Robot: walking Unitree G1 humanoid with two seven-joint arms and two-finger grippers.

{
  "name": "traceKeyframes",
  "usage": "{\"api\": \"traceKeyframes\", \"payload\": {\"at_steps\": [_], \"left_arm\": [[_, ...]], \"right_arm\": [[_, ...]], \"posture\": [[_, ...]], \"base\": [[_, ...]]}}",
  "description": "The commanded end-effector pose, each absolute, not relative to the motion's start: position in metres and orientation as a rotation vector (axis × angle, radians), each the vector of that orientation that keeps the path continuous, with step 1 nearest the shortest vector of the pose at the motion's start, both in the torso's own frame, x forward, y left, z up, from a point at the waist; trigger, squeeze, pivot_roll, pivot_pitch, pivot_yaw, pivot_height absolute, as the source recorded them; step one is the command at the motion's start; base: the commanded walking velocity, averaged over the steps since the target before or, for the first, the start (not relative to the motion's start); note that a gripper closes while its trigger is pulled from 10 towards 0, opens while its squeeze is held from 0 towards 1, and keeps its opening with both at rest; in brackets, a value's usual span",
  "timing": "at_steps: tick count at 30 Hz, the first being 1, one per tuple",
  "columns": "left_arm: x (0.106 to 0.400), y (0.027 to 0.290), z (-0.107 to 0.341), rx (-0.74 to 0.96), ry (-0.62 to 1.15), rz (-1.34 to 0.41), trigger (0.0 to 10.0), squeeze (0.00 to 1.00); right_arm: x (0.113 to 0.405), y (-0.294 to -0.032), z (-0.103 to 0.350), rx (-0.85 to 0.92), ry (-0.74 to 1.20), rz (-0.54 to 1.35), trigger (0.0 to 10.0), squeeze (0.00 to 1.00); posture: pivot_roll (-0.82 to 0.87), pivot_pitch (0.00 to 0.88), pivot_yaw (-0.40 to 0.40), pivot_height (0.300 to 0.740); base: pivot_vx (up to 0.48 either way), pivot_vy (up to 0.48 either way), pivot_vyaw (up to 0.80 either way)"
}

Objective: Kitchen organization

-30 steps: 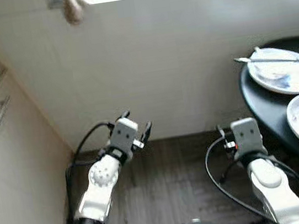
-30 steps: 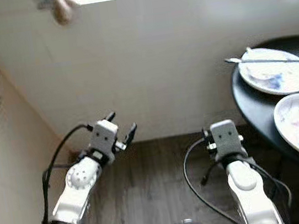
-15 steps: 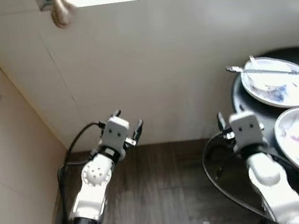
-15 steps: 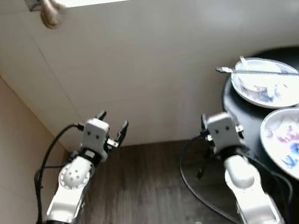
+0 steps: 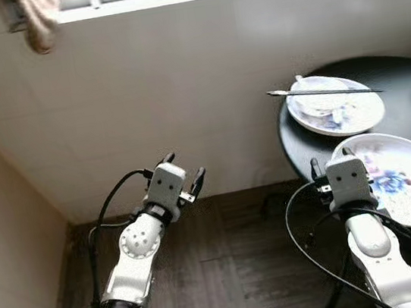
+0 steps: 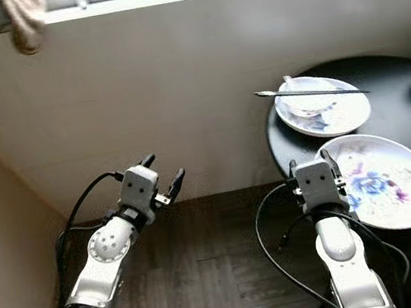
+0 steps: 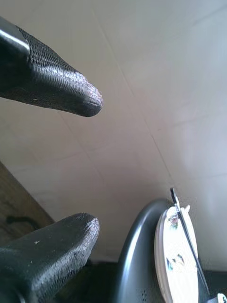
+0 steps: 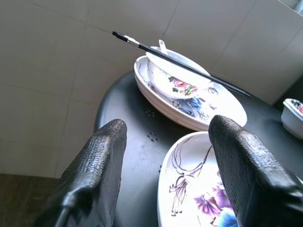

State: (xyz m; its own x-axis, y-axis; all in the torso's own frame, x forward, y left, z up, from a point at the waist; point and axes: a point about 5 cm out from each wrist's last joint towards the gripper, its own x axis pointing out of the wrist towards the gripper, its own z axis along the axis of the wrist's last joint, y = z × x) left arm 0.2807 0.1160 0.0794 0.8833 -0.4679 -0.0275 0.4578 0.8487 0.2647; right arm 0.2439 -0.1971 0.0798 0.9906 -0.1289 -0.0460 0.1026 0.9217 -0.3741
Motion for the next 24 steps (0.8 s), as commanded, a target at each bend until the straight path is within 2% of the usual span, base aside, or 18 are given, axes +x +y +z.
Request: {"api": "traceKeyframes", "payload": {"at_steps": [1,14,24], "left_arm": [[0.282,0.118,0.081,0.277,-0.041,-0.489,10.0,0.00],[0.284,0.117,0.081,0.275,-0.039,-0.486,10.0,0.00],[0.284,0.116,0.081,0.276,-0.040,-0.487,10.0,0.00]], "right_arm": [[0.246,-0.198,0.078,-0.357,0.093,-0.129,10.0,0.00],[0.249,-0.208,0.069,-0.285,0.191,-0.167,10.0,0.00],[0.250,-0.205,0.070,-0.283,0.184,-0.144,10.0,0.00]], "posture": [[0.03,0.000,-0.011,0.740],[0.03,0.000,-0.017,0.740],[0.03,0.000,-0.016,0.740]], "base": [[0.000,0.000,0.00],[0.000,0.000,-0.74],[0.000,0.000,0.00]]}}
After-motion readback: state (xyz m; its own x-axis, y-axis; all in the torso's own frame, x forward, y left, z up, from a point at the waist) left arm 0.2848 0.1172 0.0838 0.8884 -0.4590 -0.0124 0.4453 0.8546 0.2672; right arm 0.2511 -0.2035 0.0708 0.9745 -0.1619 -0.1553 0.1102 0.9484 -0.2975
